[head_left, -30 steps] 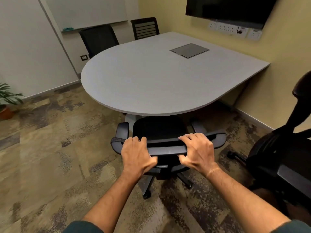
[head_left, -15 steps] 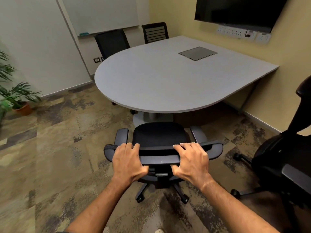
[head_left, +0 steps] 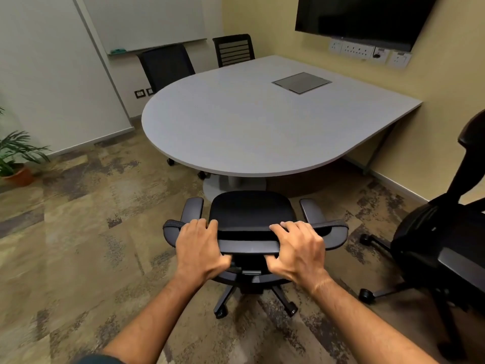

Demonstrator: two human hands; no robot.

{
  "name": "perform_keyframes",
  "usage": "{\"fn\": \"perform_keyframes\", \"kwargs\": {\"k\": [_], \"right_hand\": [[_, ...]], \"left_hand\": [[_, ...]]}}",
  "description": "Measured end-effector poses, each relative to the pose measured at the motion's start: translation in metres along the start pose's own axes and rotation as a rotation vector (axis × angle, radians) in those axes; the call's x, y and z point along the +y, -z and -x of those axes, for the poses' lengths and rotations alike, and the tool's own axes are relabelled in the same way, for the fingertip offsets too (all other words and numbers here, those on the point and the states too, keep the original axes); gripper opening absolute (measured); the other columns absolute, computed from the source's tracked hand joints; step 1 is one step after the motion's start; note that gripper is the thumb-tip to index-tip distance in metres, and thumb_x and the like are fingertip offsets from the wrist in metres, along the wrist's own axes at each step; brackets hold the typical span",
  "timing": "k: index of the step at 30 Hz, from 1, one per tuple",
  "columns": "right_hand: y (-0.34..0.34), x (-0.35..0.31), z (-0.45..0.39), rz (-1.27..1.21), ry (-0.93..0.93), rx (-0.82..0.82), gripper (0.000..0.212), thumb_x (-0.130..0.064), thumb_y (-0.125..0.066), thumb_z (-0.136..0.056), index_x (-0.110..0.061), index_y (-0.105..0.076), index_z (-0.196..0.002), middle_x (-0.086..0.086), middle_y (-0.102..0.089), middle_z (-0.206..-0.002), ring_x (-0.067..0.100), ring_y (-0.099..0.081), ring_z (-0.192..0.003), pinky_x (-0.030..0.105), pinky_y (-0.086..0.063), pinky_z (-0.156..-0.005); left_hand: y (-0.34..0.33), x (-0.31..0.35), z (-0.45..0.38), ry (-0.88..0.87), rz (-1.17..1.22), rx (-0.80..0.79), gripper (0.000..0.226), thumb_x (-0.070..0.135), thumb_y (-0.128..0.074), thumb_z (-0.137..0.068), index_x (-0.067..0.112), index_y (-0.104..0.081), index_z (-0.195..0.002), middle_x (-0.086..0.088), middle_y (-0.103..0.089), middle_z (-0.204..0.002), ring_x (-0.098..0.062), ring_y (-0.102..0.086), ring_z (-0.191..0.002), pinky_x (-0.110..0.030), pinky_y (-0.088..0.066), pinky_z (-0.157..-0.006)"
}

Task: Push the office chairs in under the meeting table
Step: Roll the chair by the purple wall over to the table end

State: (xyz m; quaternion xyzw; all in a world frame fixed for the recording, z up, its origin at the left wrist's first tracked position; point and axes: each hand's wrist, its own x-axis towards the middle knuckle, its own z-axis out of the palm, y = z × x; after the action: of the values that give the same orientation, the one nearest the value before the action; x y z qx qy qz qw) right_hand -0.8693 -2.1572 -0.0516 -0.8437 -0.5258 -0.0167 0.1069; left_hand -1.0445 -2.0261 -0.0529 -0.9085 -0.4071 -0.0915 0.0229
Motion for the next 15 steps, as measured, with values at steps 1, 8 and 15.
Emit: {"fn": "perform_keyframes", "kwargs": {"k": [1,8,15], "right_hand": [[0.0,-0.001,-0.002,0.004,-0.002,-0.004,0.056,-0.049,-0.053,-0.053,-0.021,-0.072,-0.098,0.005,-0.071,-0.093,0.026,-0.063,-0.083,0.034,-0.052,-0.072],[0.001,-0.006,-0.015,0.03,-0.053,-0.035,0.063,-0.05,-0.053,-0.048,-0.027,-0.072,-0.103,0.0,-0.071,-0.097,0.024,-0.063,-0.084,0.031,-0.05,-0.067],[-0.005,-0.017,-0.029,0.028,-0.036,-0.03,0.062,-0.05,-0.055,-0.051,-0.025,-0.072,-0.105,0.002,-0.071,-0.098,0.025,-0.063,-0.085,0.033,-0.051,-0.07]], "left_hand": [[-0.001,-0.002,-0.002,-0.002,0.003,-0.008,0.044,0.05,-0.053,-0.052,0.017,-0.047,-0.08,-0.001,-0.045,-0.074,-0.023,-0.044,-0.072,-0.038,-0.043,-0.072],[-0.009,-0.011,-0.01,-0.027,0.026,0.004,0.045,0.056,-0.05,-0.052,0.019,-0.046,-0.079,-0.001,-0.049,-0.076,-0.024,-0.046,-0.074,-0.038,-0.039,-0.072],[-0.01,-0.027,-0.019,-0.03,0.02,0.013,0.047,0.058,-0.051,-0.051,0.02,-0.046,-0.078,-0.001,-0.047,-0.074,-0.024,-0.045,-0.073,-0.038,-0.037,-0.07]]}}
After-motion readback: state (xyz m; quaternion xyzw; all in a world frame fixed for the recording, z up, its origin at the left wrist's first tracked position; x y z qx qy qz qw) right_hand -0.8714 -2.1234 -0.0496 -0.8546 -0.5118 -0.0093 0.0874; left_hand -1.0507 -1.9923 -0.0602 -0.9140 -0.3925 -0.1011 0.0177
